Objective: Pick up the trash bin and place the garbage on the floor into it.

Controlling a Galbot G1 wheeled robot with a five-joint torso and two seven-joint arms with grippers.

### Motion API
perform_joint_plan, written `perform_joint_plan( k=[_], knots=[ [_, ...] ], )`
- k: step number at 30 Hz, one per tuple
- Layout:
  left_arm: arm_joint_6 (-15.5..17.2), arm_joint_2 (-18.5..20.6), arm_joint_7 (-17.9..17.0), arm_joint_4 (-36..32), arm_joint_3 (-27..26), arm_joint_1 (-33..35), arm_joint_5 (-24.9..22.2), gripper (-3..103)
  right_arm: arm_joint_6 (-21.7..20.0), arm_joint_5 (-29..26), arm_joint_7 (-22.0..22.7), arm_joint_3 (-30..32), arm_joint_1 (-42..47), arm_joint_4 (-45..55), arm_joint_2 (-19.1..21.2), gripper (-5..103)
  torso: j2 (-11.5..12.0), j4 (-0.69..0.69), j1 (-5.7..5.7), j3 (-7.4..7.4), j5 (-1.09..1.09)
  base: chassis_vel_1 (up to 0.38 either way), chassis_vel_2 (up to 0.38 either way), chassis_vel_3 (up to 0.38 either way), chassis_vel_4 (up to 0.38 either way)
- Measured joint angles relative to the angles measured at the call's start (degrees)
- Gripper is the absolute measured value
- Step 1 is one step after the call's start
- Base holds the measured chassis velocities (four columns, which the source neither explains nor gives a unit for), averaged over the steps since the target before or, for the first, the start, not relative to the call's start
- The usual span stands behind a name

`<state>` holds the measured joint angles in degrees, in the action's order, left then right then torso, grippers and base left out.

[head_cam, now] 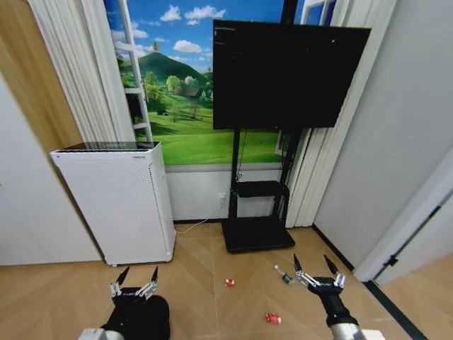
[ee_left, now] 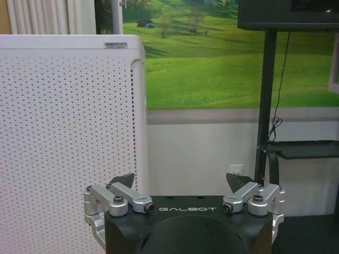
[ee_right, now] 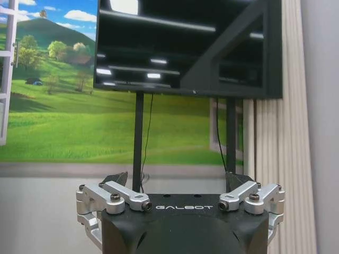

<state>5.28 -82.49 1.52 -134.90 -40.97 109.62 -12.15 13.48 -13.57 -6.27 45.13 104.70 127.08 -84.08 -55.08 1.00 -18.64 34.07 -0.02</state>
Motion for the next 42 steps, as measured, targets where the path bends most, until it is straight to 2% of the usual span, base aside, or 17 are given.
perform_joint_plan(
  k=[1, 2, 4, 5, 9, 10, 14, 26, 36, 42],
  knots=[
    [0.0, 0.0, -0.1, 0.1, -0.1, 0.0, 0.0, 96, 0.7, 0.2, -0.6, 0.3, 0.2, 0.1, 0.1, 100, 0.0, 0.05, -0.01, 0.0, -0.06, -0.297, 0.278, 0.33, -0.257],
    [0.0, 0.0, -0.2, 0.1, -0.1, 0.0, 0.2, 98, 1.0, 0.4, -1.1, 0.5, 0.4, 0.2, 0.3, 100, 0.0, 0.0, -0.05, 0.03, 0.07, -0.297, 0.221, 0.21, -0.257],
    [-0.2, -0.1, -0.4, 0.2, -0.2, -0.1, 0.7, 98, 1.9, 0.8, -1.7, 0.8, 0.5, 0.4, 0.4, 100, 0.0, -0.04, -0.04, 0.02, 0.07, -0.227, 0.221, 0.21, -0.162],
    [-0.2, -0.1, -0.6, 0.4, -0.3, -0.1, 1.0, 99, 2.2, 0.9, -1.9, 0.9, 0.7, 0.7, 0.5, 100, 0.0, 0.0, -0.05, 0.02, -0.01, -0.144, 0.131, 0.115, -0.045],
    [-0.4, -0.2, -1.0, 0.5, -0.4, -0.2, 0.8, 99, 2.3, 0.9, -2.2, 1.0, 0.9, 1.0, 0.6, 100, 0.0, 0.05, 0.0, 0.0, 0.06, -0.044, 0.027, 0.014, -0.011],
    [-0.5, -0.2, -1.1, 0.5, -0.4, -0.2, 0.5, 99, 2.3, 0.9, -2.2, 1.0, 0.9, 1.0, 0.7, 100, 0.0, 0.04, 0.03, -0.01, -0.01, 0.018, -0.021, -0.075, 0.01],
    [-1.3, -0.2, -1.0, 0.5, -0.5, -0.4, 0.1, 99, 2.1, 0.9, -2.3, 0.6, 0.8, 1.0, 0.8, 100, 0.0, -0.01, 0.07, -0.02, 0.03, 0.094, -0.04, -0.066, 0.063],
    [-2.2, -0.8, -2.0, 0.2, -0.5, -0.2, -0.6, 100, 1.7, 1.3, -2.6, -1.0, 0.9, 0.0, 0.2, 100, 0.1, 0.01, 0.02, -0.03, 0.02, 0.016, -0.004, -0.008, 0.014],
    [-3.3, -1.4, -2.2, 0.3, -0.6, 0.3, -0.6, 100, 1.8, 1.9, -2.9, -1.3, 1.1, -1.0, -0.7, 100, 2.6, 0.01, 1.2, -1.46, 0.02, 0.0, 0.0, 0.0, 0.0],
    [-3.9, -1.5, -1.4, 0.8, -0.6, 0.2, -0.1, 100, 2.6, 4.1, -0.8, -2.3, 0.9, -2.3, -3.5, 100, 4.5, 0.02, 2.06, -2.52, 0.02, 0.0, 0.0, 0.0, 0.0]
  ],
)
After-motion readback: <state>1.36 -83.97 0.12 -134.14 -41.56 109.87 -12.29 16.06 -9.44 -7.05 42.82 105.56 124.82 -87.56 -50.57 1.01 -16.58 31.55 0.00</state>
